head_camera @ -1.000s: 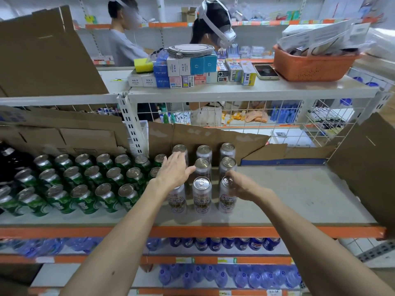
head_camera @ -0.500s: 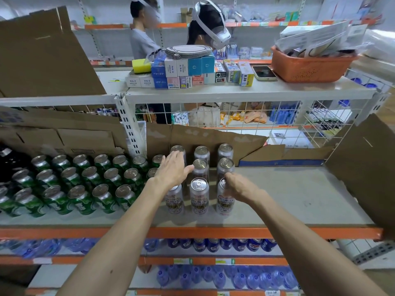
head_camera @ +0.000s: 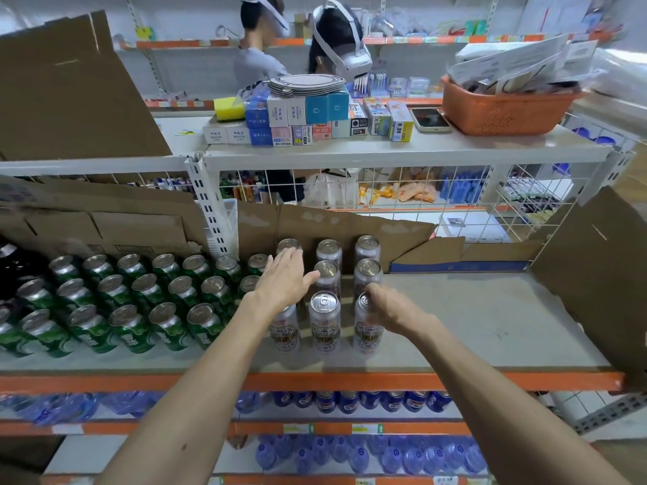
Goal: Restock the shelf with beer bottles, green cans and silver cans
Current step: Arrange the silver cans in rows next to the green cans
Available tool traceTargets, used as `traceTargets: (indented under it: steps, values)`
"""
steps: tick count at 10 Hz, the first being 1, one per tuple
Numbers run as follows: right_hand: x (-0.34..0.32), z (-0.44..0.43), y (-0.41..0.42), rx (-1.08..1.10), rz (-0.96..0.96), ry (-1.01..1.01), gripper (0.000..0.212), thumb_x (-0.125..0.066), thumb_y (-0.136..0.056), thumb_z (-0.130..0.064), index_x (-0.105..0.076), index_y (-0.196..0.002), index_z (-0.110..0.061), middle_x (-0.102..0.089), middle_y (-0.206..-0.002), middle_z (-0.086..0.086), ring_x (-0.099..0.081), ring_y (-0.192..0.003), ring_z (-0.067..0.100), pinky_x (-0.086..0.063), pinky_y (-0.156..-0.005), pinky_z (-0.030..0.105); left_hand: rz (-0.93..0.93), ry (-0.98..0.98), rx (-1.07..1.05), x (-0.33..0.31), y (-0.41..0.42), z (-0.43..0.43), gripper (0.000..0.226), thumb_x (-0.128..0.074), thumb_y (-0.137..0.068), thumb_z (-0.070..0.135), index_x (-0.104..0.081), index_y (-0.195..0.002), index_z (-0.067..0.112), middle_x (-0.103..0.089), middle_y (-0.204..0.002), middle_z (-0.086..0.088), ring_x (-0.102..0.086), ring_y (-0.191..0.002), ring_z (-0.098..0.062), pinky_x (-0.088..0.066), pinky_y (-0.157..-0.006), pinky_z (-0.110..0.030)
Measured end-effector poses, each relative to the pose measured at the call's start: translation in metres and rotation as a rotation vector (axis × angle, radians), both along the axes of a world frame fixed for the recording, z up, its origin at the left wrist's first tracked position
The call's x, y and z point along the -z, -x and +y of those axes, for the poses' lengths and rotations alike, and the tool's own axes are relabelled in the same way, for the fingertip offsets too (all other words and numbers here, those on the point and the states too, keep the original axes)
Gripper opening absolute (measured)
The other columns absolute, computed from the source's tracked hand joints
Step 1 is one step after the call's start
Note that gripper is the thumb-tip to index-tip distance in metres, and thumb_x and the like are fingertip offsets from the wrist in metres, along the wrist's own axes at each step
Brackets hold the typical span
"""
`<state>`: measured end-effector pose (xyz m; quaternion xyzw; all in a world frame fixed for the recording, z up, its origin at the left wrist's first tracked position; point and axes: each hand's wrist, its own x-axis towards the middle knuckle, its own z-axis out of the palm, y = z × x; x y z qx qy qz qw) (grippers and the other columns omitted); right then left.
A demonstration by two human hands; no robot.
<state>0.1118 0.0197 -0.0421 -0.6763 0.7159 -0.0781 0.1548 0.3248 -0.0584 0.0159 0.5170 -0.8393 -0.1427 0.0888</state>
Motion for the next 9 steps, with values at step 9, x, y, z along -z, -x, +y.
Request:
traceTargets:
  steps: [9]
  values:
    - [-0.041,-0.003,-0.015,0.125,-0.107,0.104,0.043,-0.062,-0.092,-0.023,-0.043,-0.126,-0.007,-0.052,-0.123,0.018,-0.056,-0.106,0.034,-0.047,-0.085,0.041,0.002,0.017,-0.016,-0.015,-0.006,-0.005,0.062,-0.049,-0.101,0.040,-0.032,-0.147,0.002,-0.032,-0.155,-0.014,-0.026,-0.146,-0.028,-0.013,-0.121,-0.050]
